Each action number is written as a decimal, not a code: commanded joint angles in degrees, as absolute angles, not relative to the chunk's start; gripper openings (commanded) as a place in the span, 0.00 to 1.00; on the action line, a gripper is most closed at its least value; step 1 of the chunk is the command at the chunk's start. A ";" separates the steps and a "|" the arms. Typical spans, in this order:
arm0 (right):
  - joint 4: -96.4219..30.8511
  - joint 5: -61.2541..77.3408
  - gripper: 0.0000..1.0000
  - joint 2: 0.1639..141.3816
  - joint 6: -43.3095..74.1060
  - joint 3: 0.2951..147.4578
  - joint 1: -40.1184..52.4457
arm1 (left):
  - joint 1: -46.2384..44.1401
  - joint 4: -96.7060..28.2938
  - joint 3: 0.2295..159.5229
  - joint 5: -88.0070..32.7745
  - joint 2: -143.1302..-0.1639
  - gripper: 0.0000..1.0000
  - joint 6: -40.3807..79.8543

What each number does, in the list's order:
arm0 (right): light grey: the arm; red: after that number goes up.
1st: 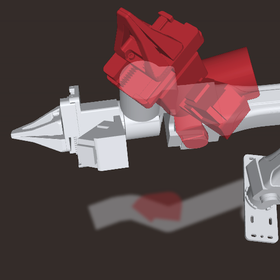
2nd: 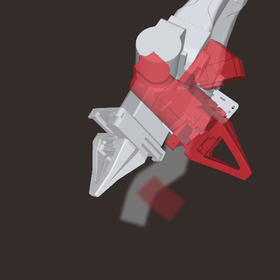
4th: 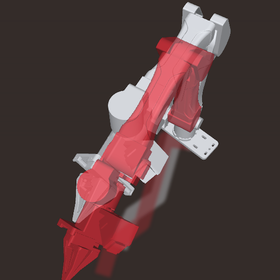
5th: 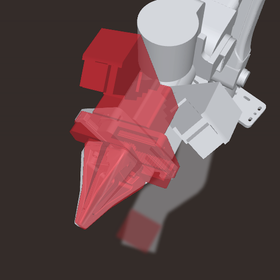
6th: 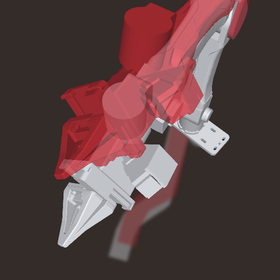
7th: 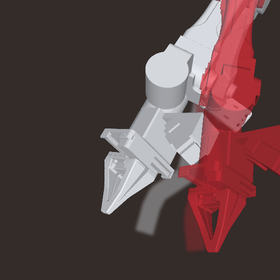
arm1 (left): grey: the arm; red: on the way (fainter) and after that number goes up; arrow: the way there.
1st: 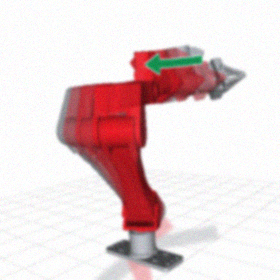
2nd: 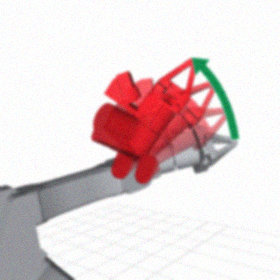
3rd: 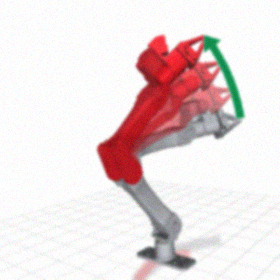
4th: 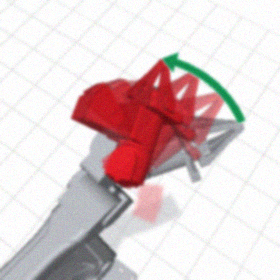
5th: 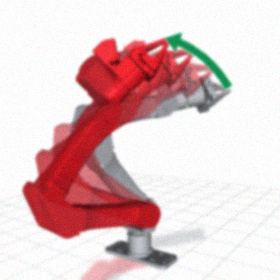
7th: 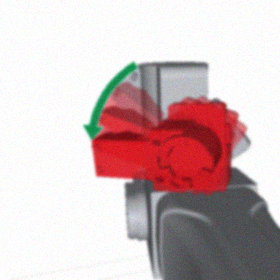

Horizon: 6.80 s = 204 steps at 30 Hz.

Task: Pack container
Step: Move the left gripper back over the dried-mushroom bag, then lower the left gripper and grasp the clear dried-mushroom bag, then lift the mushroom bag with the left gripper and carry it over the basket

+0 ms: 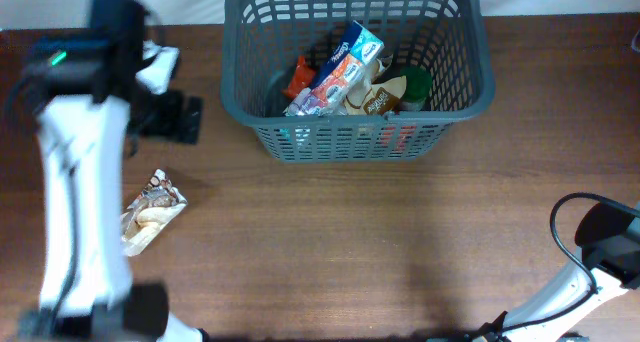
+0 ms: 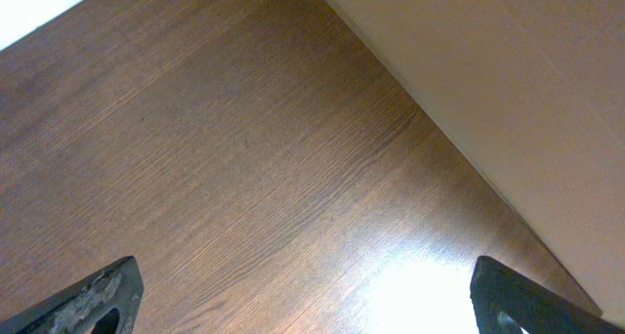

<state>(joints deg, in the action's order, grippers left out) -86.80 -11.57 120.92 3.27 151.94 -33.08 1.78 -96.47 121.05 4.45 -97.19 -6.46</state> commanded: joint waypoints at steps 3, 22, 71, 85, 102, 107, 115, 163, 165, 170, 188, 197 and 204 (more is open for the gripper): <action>-86.80 -12.27 0.99 120.29 4.12 151.79 -33.08 | 9.32 -96.68 112.88 3.62 -83.05 1.00 -8.58; -86.78 -12.27 0.99 120.29 4.12 151.79 -33.08 | 15.29 -86.52 95.42 9.82 -74.74 1.00 -20.36; -86.80 -12.27 0.99 120.29 4.12 151.79 -33.08 | 26.63 -66.72 75.31 1.45 -98.45 1.00 -39.46; -86.78 -12.27 0.99 120.29 4.12 151.79 -33.08 | 28.51 -65.10 74.91 -1.65 -103.18 1.00 -39.46; -86.80 -12.27 0.99 120.29 4.12 151.79 -33.08 | 28.40 -60.31 74.91 -5.04 -104.64 1.00 -45.82; -86.78 -12.27 0.99 120.29 4.12 151.79 -33.08 | 28.12 -60.42 74.91 -3.64 -106.61 1.00 -46.22; -86.78 -12.27 0.99 120.29 4.12 151.79 -33.08 | 24.03 -60.86 74.91 -3.42 -107.26 1.00 -48.60; -86.80 -12.27 0.99 120.29 4.12 151.79 -33.08 | 25.74 -55.48 64.79 -5.02 -108.01 1.00 -38.13; -86.80 -12.27 0.99 120.29 4.12 151.79 -33.08 | 25.74 -55.20 64.77 -7.57 -108.01 0.99 -38.13; -86.78 -12.27 0.99 120.29 4.12 151.79 -33.08 | 25.74 -54.54 64.77 -10.98 -108.01 0.99 -38.13; -86.78 -12.27 0.99 120.29 4.12 151.79 -33.08 | 25.74 -51.83 64.77 -5.13 -108.01 0.02 -38.11; -86.80 -12.27 0.99 120.29 4.12 151.79 -33.08 | 25.63 -49.15 68.14 -5.13 -107.98 0.02 -23.18; -86.80 -12.27 0.99 120.29 4.12 151.79 -33.08 | 25.63 -55.02 82.06 -8.67 -107.98 0.02 -3.77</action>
<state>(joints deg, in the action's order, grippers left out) -86.80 -11.55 120.92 3.25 151.92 -33.08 25.78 -53.80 75.70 -5.65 -107.92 -14.44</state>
